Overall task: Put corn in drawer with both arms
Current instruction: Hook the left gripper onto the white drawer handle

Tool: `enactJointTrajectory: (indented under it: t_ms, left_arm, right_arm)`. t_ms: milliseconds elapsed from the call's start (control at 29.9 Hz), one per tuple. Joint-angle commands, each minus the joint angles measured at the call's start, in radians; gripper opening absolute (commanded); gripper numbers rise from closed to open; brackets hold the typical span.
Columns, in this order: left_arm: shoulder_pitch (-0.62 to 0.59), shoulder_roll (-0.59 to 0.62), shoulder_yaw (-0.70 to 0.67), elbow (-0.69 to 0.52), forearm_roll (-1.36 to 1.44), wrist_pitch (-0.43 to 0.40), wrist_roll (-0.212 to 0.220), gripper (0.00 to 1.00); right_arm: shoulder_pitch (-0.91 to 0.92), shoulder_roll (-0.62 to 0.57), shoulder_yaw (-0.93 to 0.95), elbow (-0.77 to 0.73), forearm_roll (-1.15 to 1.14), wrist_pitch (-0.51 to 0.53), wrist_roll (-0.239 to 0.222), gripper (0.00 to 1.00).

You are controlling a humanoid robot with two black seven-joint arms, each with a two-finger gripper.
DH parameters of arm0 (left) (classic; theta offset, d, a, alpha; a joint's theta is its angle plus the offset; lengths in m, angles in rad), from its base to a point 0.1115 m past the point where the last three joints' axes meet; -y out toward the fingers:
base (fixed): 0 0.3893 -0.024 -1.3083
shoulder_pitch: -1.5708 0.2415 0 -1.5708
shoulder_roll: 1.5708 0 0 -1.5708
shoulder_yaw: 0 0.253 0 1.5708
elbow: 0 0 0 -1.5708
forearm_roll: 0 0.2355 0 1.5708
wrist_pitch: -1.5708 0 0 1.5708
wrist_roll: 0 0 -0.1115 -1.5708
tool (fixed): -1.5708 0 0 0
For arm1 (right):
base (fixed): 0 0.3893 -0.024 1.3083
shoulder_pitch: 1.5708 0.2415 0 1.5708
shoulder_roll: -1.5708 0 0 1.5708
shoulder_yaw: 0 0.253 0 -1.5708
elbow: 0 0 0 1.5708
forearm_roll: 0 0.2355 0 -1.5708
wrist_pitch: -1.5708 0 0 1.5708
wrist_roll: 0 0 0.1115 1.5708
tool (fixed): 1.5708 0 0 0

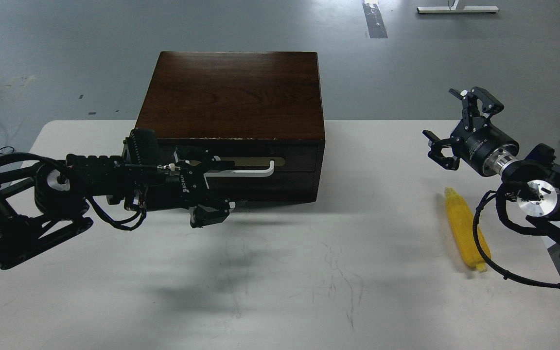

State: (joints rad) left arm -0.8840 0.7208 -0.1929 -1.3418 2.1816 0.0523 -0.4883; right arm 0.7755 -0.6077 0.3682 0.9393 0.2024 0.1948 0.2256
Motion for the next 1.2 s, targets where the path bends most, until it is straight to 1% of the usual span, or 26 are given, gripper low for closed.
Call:
enactJointTrajectory:
  t_ms: [0, 568, 1036, 1170]
  left_arm:
    - [-0.003, 0.003, 0.01, 0.001, 0.0, 0.0, 0.0, 0.78]
    - [0.005, 0.005, 0.01, -0.007, 0.0, 0.0, 0.0, 0.79]
    - [-0.018, 0.009, 0.012, -0.011, 0.0, 0.0, 0.0, 0.78]
    - [-0.027, 0.009, 0.032, -0.011, 0.0, 0.0, 0.0, 0.77]
  right_arm:
    - [-0.001, 0.003, 0.002, -0.008, 0.0, 0.0, 0.0, 1.0]
    - [-0.001, 0.017, 0.002, -0.024, 0.0, 0.0, 0.0, 1.0]
    - [-0.001, 0.019, -0.002, -0.03, 0.0, 0.0, 0.0, 1.0]
    - [-0.001, 0.019, -0.002, -0.03, 0.0, 0.0, 0.0, 1.0]
